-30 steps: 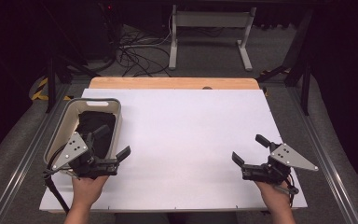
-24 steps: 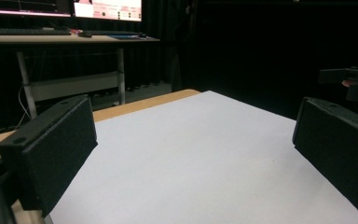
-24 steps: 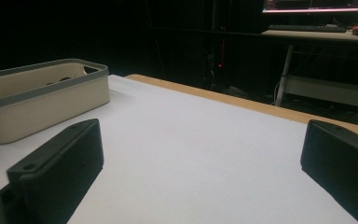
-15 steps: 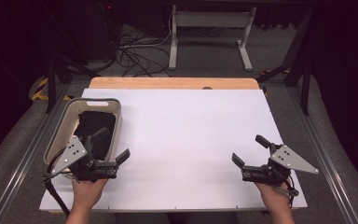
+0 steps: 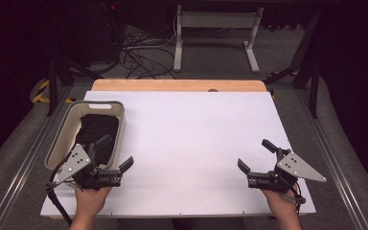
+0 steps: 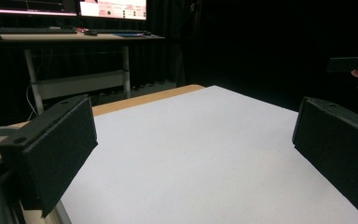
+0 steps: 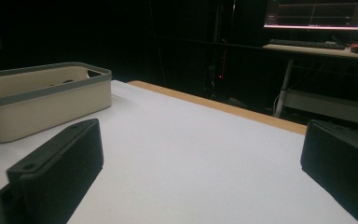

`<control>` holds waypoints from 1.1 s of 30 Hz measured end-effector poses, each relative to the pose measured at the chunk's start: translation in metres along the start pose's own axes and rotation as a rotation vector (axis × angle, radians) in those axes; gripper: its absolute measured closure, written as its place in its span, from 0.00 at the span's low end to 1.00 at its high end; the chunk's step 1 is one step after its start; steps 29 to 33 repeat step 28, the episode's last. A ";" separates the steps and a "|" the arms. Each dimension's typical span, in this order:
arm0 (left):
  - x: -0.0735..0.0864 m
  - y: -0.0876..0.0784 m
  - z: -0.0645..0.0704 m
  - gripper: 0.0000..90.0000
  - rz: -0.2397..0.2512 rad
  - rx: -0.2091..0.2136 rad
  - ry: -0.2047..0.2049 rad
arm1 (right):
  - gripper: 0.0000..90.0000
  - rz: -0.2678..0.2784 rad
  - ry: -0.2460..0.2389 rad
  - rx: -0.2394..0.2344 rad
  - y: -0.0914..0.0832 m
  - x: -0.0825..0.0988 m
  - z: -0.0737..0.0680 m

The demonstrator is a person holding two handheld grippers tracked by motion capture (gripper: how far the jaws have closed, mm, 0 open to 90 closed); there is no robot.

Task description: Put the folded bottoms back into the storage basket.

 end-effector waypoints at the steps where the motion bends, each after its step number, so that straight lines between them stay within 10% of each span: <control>1: 0.001 -0.001 0.000 0.00 -0.001 -0.004 0.001 | 0.00 0.003 0.002 -0.001 0.000 0.000 0.000; 33: 0.002 -0.016 -0.010 0.01 0.044 -0.039 -0.025 | 0.00 -0.112 0.011 0.071 0.010 0.033 0.015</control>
Point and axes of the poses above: each handheld gripper's, and its own axes: y roughly forward along the jaws, x roughly out of its underside, z roughly to its right, the point moved 5 cm from there along y, roughly forward along the jaws, and after that the axes turned 15 degrees about z, right-handed, at the moved point
